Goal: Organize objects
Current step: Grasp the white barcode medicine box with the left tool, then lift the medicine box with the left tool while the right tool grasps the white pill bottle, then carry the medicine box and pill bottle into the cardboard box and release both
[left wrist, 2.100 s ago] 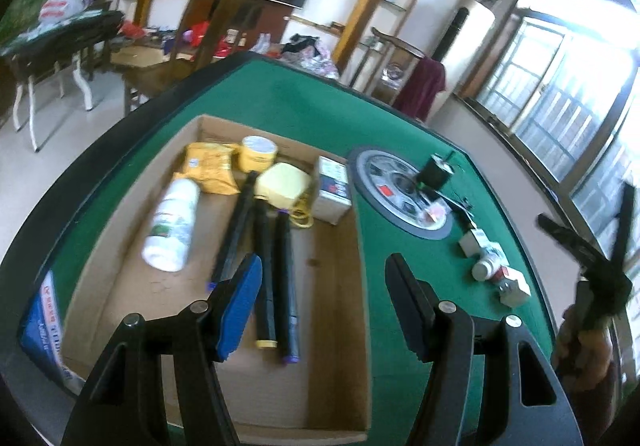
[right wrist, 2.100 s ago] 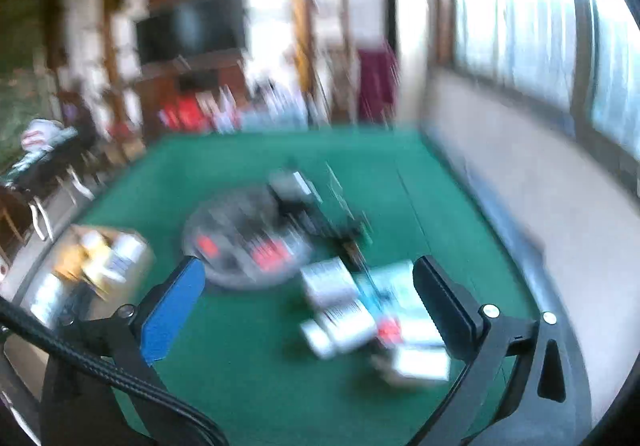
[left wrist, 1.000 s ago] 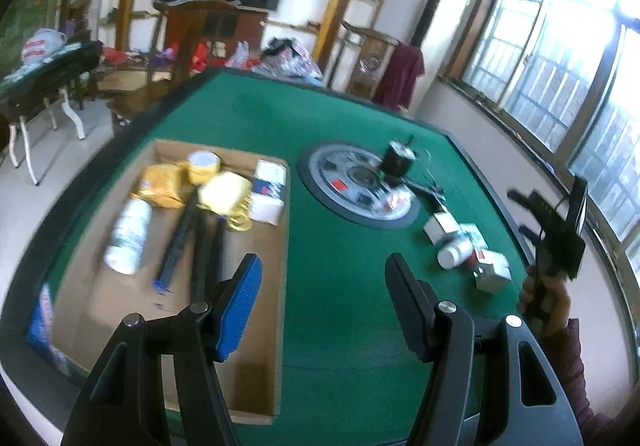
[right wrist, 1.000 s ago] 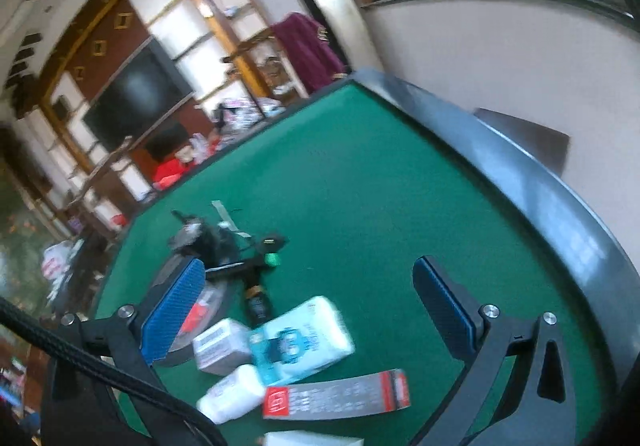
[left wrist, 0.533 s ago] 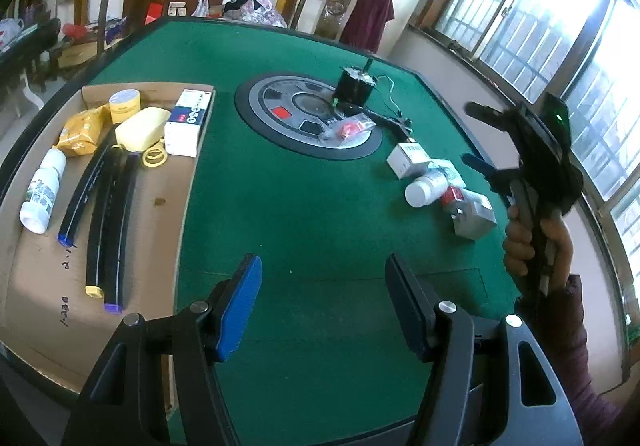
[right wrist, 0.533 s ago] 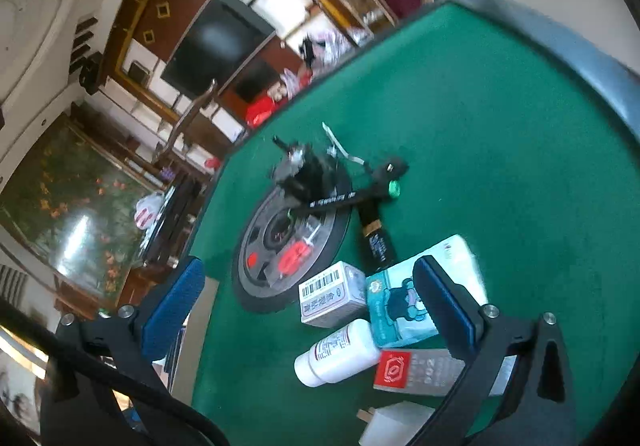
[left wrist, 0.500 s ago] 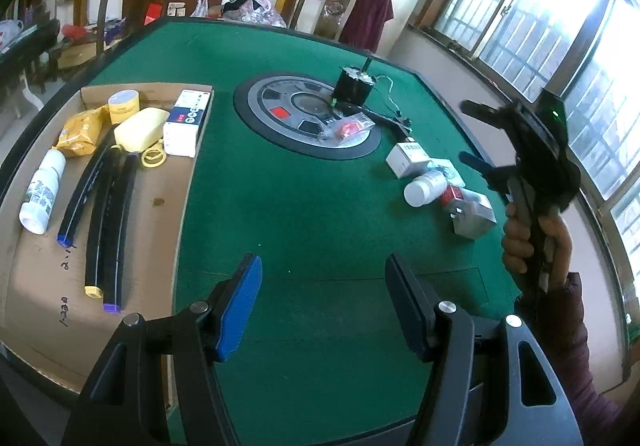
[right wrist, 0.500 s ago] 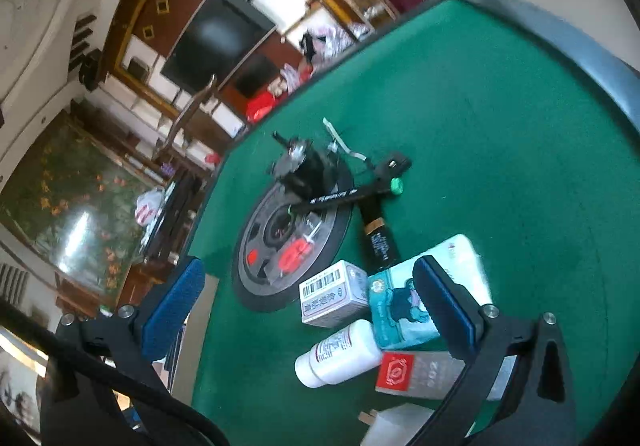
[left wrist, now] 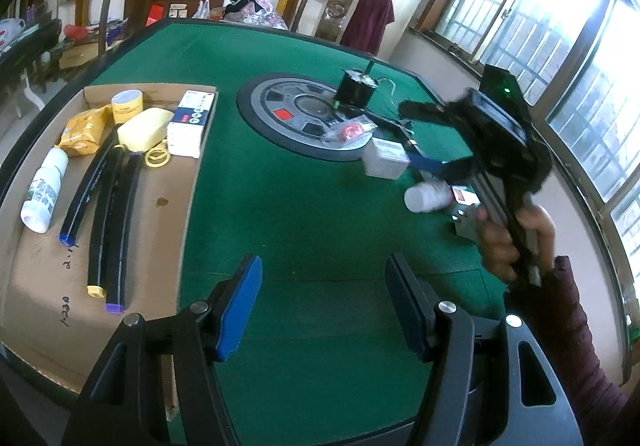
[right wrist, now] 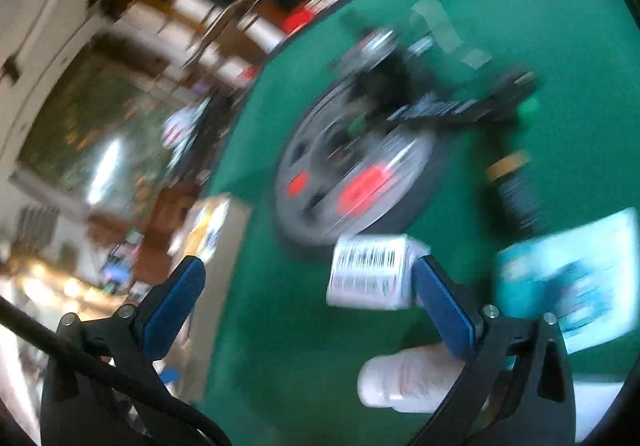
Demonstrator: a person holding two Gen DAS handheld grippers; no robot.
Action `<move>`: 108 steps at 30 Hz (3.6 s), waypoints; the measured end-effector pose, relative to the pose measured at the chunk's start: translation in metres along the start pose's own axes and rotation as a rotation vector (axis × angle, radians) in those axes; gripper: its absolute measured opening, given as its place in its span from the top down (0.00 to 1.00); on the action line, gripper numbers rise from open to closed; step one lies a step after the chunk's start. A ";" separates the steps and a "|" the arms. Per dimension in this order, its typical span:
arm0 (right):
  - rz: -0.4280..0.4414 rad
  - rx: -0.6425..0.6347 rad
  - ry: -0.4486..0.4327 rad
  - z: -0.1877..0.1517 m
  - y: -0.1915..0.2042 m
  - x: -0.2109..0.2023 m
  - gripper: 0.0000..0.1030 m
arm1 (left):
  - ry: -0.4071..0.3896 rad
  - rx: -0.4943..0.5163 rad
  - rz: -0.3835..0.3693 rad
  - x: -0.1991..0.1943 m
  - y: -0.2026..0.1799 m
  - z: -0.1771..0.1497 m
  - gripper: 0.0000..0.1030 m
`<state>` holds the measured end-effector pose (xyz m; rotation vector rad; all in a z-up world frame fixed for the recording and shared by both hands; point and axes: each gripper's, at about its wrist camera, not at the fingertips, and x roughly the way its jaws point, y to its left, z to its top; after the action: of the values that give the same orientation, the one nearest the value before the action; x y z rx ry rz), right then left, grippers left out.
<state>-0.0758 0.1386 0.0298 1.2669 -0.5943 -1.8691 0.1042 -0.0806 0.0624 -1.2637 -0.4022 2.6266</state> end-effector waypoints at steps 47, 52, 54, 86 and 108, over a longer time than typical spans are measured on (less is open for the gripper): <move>0.011 0.066 -0.203 -0.022 -0.019 -0.067 0.00 | 0.021 0.293 0.033 0.162 -0.081 0.087 0.62; -0.012 0.035 -0.187 -0.023 -0.014 -0.061 0.00 | -0.055 0.263 0.036 0.108 -0.066 0.085 0.62; -0.032 0.016 -0.178 -0.025 -0.011 -0.057 0.00 | -0.106 0.253 0.044 0.074 -0.056 0.079 0.62; -0.690 0.094 -0.142 -0.079 0.054 0.012 0.67 | -0.263 -0.026 0.089 -0.050 0.132 0.002 0.61; -0.308 -0.086 -0.019 -0.087 0.155 0.049 0.68 | -0.160 -0.101 0.221 -0.032 0.194 0.009 0.61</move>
<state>0.0480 0.0127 0.0835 1.3444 -0.3378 -2.1356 0.1051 -0.2745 0.0272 -1.1935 -0.4500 2.9404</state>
